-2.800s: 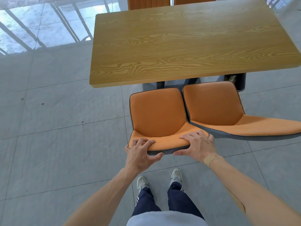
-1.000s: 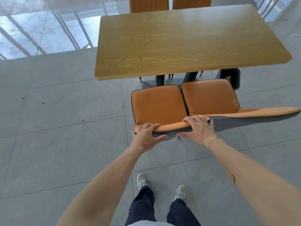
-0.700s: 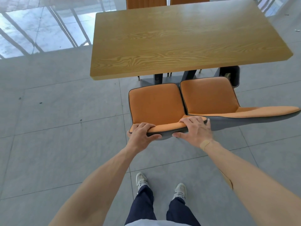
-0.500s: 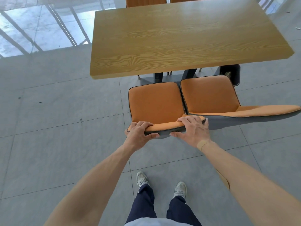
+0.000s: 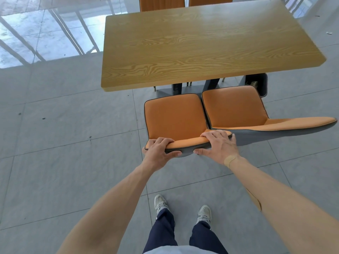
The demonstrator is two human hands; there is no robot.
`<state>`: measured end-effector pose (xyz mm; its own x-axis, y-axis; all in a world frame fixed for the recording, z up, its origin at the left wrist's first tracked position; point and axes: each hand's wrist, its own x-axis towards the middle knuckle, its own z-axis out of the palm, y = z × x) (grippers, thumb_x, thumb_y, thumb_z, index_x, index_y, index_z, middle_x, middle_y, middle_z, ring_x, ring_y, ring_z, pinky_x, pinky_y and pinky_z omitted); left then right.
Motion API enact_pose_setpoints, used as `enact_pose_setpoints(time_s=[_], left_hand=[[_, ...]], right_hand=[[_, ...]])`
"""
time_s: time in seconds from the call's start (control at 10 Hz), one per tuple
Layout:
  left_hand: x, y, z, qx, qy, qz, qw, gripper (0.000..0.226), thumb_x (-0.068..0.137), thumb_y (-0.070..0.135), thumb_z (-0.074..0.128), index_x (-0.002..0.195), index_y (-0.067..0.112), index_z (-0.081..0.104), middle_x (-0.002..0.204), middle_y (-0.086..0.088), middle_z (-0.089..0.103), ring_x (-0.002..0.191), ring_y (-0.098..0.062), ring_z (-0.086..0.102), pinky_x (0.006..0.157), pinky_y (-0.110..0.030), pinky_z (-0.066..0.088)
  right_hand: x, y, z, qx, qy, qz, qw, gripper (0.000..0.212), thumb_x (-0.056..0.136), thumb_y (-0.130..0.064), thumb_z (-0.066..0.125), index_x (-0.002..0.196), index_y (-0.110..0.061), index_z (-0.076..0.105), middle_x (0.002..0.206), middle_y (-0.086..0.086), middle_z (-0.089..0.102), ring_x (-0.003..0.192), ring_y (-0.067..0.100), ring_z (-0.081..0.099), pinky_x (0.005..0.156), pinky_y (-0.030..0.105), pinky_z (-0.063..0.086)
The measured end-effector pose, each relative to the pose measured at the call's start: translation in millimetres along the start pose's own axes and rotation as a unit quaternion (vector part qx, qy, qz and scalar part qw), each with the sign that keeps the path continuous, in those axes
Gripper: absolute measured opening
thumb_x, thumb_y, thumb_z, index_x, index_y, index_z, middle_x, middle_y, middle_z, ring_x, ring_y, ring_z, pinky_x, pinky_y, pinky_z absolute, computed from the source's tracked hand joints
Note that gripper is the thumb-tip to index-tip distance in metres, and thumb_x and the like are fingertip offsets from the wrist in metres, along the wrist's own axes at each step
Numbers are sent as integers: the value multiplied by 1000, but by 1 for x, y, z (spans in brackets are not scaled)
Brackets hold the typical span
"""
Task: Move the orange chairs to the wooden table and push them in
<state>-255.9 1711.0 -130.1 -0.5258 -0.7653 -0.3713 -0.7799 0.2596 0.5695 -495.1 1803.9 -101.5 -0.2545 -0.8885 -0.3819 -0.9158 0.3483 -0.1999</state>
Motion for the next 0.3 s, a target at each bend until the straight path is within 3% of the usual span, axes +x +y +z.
enact_pose_setpoints(time_s=[0.1,0.2,0.3], left_hand=[[-1,5,-10,27,-54,-25,998,64,73,85,47,126,50,45,132,15,47,125,-19,32,101,-50,31],[1,18,-19,40,-98,-51,993,64,77,78,52,131,44,46,131,9,50,126,-22,37,104,-50,36],[3,46,-34,39,-138,-70,987,66,80,70,55,133,31,52,127,1,57,119,-25,49,103,-46,44]], right_hand=[[-3,0,-11,13,-37,8,999,74,79,-81,41,138,-39,38,147,-7,40,141,20,25,109,60,27],[-7,4,-23,39,-38,14,998,65,84,-73,46,137,-36,42,144,-6,45,136,20,34,105,54,39],[-17,18,-45,86,-45,5,995,53,88,-64,51,130,-32,51,133,-4,55,119,20,51,95,45,50]])
